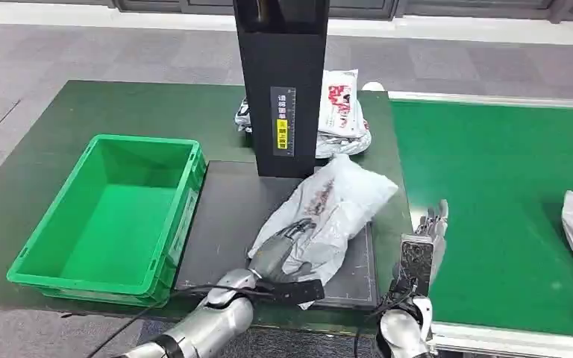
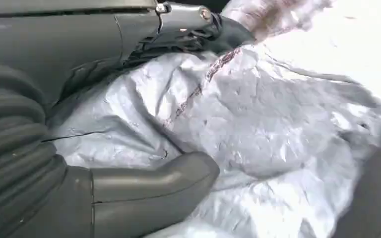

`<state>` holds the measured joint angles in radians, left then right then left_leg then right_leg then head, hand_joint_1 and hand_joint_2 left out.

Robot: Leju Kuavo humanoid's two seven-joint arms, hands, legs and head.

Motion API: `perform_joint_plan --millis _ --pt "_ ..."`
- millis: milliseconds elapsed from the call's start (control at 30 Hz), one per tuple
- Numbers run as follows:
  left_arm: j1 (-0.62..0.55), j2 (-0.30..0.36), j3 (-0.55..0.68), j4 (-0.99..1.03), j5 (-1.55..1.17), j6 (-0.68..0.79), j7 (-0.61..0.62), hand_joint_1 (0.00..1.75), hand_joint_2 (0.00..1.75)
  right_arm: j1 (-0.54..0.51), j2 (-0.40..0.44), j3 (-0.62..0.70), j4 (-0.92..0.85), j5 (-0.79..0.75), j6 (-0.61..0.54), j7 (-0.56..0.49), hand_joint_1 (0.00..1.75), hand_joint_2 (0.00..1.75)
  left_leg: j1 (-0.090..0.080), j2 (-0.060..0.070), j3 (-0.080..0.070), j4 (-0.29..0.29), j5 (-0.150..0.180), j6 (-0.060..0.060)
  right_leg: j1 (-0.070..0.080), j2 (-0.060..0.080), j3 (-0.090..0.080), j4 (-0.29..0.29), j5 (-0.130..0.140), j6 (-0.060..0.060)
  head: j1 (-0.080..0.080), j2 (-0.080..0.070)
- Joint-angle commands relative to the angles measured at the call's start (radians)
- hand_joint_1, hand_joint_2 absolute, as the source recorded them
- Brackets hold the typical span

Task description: Moved the parcel from conveyor to table for the left to box.

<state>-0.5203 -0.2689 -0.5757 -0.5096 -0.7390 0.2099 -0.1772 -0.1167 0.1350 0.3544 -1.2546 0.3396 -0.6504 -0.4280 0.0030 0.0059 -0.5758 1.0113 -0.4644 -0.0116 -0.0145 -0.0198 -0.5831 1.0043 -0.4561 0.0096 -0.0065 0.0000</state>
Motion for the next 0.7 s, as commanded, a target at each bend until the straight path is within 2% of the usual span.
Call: perform_joint_plan --millis 33,100,133,267,367,400,433,633,700 --pt "-0.112 0.026 -0.144 0.221 -0.055 -0.204 0.083 1.68 1.75 -0.1 0.024 -0.02 0.124 0.028 0.012 0.022 0.0 0.0 0.0 -0.001 0.005 -0.002 0.001 0.0 0.0 -0.001 0.006 -0.002 0.001 0.0 0.0 0.0" --pt "-0.109 0.026 -0.144 0.217 -0.058 -0.207 0.086 1.68 1.75 -0.096 0.021 -0.021 0.121 0.028 0.013 0.022 0.0 0.0 0.0 0.003 0.007 -0.006 0.003 0.0 0.0 0.004 0.008 -0.005 0.004 -0.001 0.0 0.0" --pt "-0.109 0.026 -0.144 0.217 -0.058 -0.207 0.086 1.68 1.75 -0.096 0.021 -0.021 0.121 0.028 0.013 0.022 0.0 0.0 0.0 -0.001 0.005 -0.002 -0.003 0.001 0.0 -0.001 0.015 -0.002 -0.005 0.0 0.0 0.0" --pt "-0.109 0.026 -0.144 0.217 -0.058 -0.207 0.086 1.68 1.75 -0.096 0.021 -0.021 0.121 0.028 0.013 0.022 0.0 0.0 0.0 0.002 0.008 -0.005 -0.002 0.0 0.0 0.003 0.017 -0.005 -0.002 -0.001 0.0 0.0" --pt "-0.109 0.026 -0.144 0.217 -0.058 -0.207 0.086 1.68 1.75 -0.096 0.021 -0.021 0.121 0.028 0.013 0.022 0.0 0.0 0.0 0.001 0.013 -0.005 -0.003 0.0 0.0 0.002 0.02 -0.005 -0.004 -0.001 0.0 0.0" --pt "-0.109 0.026 -0.144 0.217 -0.058 -0.207 0.086 1.68 1.75 -0.096 0.021 -0.021 0.121 0.028 0.013 0.022 0.0 0.0 0.0 0.001 0.021 -0.006 -0.003 0.0 0.0 0.002 0.021 -0.005 -0.004 -0.001 0.0 0.0" --pt "-0.109 0.026 -0.144 0.217 -0.058 -0.207 0.086 1.68 1.75 -0.096 0.021 -0.021 0.121 0.028 0.013 0.022 0.0 0.0 0.0 0.0 0.023 -0.004 -0.004 0.0 -0.001 0.001 0.023 -0.002 -0.006 -0.001 0.0 0.0" --pt "-0.13 0.032 -0.119 0.219 -0.077 -0.244 0.094 1.75 1.75 -0.1 0.017 -0.009 0.122 0.049 0.021 0.037 0.0 0.0 0.0 0.0 0.023 -0.003 -0.005 -0.001 0.0 0.0 0.023 -0.001 -0.006 -0.001 0.0 0.0" --pt "-0.133 0.035 -0.072 0.207 -0.066 -0.189 0.091 1.75 1.75 -0.088 0.013 -0.007 0.105 0.065 0.026 0.051 0.0 0.0 0.0 0.001 0.02 -0.004 -0.004 -0.001 0.0 0.002 0.021 -0.002 -0.005 -0.001 0.0 0.0"
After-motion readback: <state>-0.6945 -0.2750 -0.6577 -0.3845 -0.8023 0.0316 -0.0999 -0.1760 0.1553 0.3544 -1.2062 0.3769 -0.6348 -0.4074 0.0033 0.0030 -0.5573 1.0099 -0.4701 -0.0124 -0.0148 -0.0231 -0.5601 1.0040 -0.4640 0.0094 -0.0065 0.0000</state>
